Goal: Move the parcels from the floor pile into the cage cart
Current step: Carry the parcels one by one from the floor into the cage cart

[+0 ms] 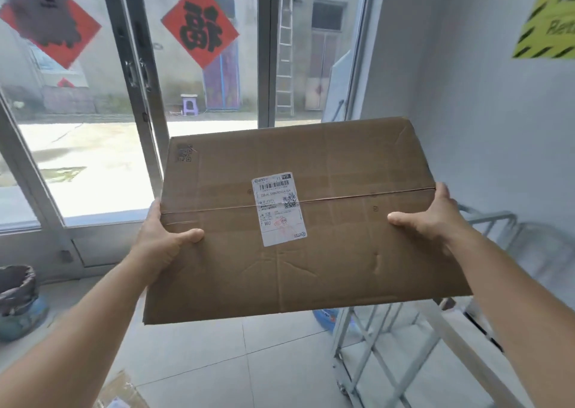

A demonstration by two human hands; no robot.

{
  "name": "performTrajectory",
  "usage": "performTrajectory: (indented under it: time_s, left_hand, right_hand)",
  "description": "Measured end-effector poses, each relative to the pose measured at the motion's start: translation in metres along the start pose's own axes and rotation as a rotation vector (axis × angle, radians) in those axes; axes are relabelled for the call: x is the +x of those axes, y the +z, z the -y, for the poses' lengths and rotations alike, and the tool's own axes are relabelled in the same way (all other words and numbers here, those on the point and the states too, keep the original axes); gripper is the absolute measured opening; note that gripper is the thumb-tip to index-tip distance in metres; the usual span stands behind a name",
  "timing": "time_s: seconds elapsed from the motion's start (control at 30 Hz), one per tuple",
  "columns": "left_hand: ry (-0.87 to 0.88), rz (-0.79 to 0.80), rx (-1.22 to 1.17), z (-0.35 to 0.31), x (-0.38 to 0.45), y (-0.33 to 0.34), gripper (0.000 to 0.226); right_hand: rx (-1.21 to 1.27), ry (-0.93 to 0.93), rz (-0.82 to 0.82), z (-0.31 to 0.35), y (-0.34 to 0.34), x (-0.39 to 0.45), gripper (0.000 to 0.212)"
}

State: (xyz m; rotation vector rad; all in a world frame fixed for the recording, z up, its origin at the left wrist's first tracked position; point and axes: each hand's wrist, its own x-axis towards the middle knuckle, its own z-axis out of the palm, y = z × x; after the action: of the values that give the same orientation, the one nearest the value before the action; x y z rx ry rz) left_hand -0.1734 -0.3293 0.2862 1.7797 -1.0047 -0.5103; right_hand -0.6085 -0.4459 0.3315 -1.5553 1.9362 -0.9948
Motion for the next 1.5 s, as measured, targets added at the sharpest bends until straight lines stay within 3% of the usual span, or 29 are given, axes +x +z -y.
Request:
performTrajectory:
  time_s: [0.27, 0.5, 0.63, 0.73, 0.97, 1.1, 1.5]
  left_hand:
    - [0.155, 0.118, -0.026, -0.097, -0.047, 0.1, 0.069]
    - [0.242, 0.256, 0.028, -0.167, -0.089, 0.187, 0.064]
    - [0.28, 0.347, 0.036, -0.197, -0.111, 0.239, 0.084]
    - [0.304, 0.42, 0.043, -0.215, -0.127, 0.28, 0.082]
    - [0.34, 0.606, 0.078, -0.237, -0.114, 0.382, 0.071]
    - [0.36, 0.74, 0.123, -0.248, -0.083, 0.45, 0.079]
    - [0.417, 1.066, 0.248, -0.243, -0.016, 0.632, 0.083]
  right_hand:
    - [0.074, 0.086, -0.138, -0.09, -0.123, -0.001, 0.12]
    - [0.135, 0.217, -0.216, -0.175, -0.216, -0.012, 0.124]
    - [0.159, 0.296, -0.266, -0.22, -0.254, -0.023, 0.124]
    - [0.175, 0.364, -0.314, -0.253, -0.275, -0.031, 0.124]
    - [0.201, 0.525, -0.423, -0.312, -0.294, -0.034, 0.13]
    - [0.211, 0.64, -0.458, -0.34, -0.294, -0.02, 0.125]
    - [0.247, 0.952, -0.61, -0.383, -0.244, 0.017, 0.124]
